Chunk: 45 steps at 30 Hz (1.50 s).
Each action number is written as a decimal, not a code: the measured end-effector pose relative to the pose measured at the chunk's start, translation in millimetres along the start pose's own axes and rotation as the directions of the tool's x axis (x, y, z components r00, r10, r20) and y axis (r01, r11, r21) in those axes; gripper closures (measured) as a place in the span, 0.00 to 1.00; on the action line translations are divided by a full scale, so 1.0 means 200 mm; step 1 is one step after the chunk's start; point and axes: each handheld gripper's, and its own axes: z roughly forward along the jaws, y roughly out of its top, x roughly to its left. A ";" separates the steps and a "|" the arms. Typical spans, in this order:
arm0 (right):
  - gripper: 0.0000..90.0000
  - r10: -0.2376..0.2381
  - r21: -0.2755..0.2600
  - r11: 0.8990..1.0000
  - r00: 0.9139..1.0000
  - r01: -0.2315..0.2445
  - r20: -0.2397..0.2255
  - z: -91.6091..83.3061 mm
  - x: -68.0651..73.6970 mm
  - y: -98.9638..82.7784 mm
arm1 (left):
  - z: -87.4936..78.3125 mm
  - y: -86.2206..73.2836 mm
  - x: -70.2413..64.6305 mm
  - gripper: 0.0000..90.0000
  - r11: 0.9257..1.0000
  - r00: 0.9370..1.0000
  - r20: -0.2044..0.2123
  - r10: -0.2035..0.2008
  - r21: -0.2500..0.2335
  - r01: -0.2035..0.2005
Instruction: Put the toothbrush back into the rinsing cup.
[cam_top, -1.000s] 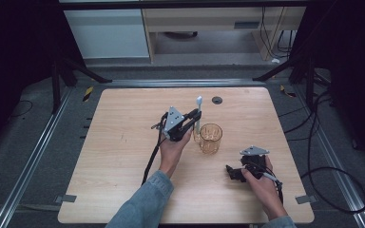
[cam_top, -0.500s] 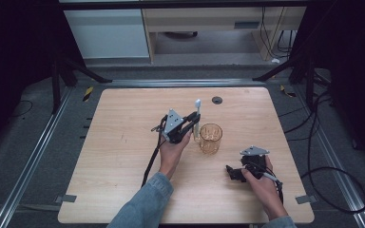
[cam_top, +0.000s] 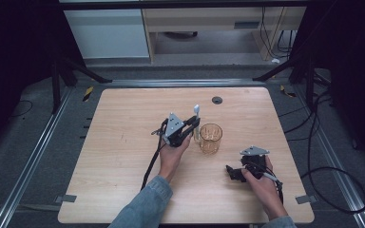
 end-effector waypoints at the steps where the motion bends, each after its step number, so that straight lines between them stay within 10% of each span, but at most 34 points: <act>1: 0.01 0.000 0.000 1.000 1.000 0.000 0.000 0.00 0.00 0.00 | 0.00 0.00 0.00 0.88 1.000 1.000 0.000 0.000 0.001 0.000; 45: 0.01 0.002 0.000 1.000 1.000 -0.002 -0.002 0.00 0.00 0.00 | 0.02 -0.06 0.00 0.87 0.998 1.000 0.013 0.016 0.056 -0.016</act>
